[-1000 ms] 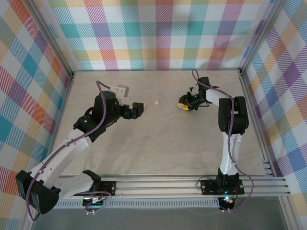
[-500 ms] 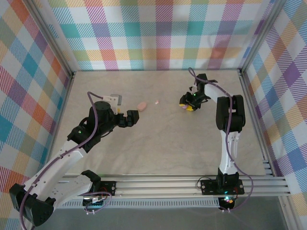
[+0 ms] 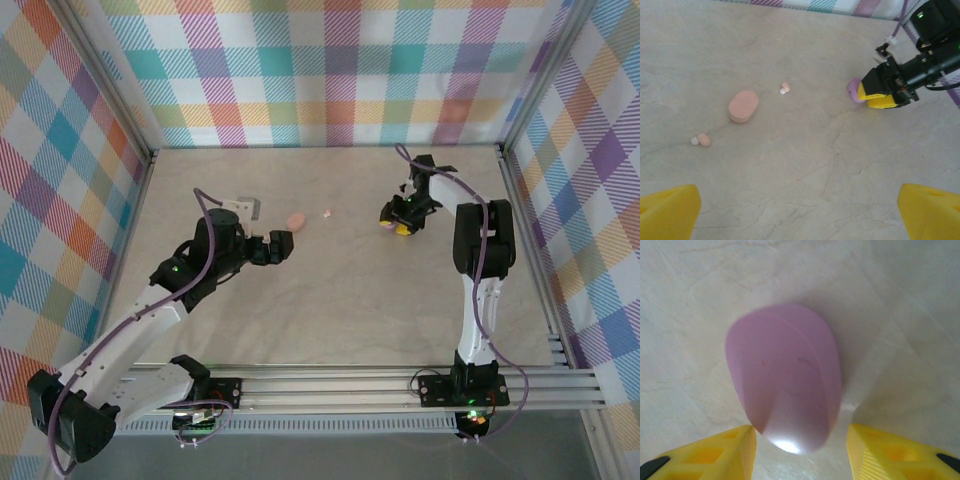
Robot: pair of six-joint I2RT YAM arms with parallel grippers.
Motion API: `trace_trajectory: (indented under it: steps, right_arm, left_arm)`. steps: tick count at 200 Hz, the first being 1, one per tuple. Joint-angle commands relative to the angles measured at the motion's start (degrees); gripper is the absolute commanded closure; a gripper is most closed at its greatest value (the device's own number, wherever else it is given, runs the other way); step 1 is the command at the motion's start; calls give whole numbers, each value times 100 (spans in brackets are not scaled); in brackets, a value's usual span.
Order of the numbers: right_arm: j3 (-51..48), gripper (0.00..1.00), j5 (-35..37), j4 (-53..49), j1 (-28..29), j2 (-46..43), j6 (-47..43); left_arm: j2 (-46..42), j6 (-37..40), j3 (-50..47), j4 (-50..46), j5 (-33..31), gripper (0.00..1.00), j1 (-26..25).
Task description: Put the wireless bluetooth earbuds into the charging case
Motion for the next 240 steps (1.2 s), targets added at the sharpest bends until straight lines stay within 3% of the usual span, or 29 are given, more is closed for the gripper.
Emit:
trace_trajectory:
  steps: [1,73,116,162,190,240]
  right_arm:
    - [-286,49,165,-195,-39,-649,76]
    - [-1471,49,-535,877,49,-1969,323]
    - [-1734,50,-947,1670,206,-2221,695]
    - [-1830,50,-1077,1783,287,-2427,686]
    - [-1931,50,-1065,1742,286,-2577,622]
    - [-2116,50,-1066,1649,291,-2841,616]
  left_arm:
    - [205,386,-60,208,189,0,18]
    - [1943,1393,538,421,926,1,229]
    - [3590,1561,1293,670,833,15,590]
    - [5047,1856,2575,141,743,24,790]
    - [5532,1825,2946,121,552,21,919]
    - [6189,1863,3416,-32,758,22,976]
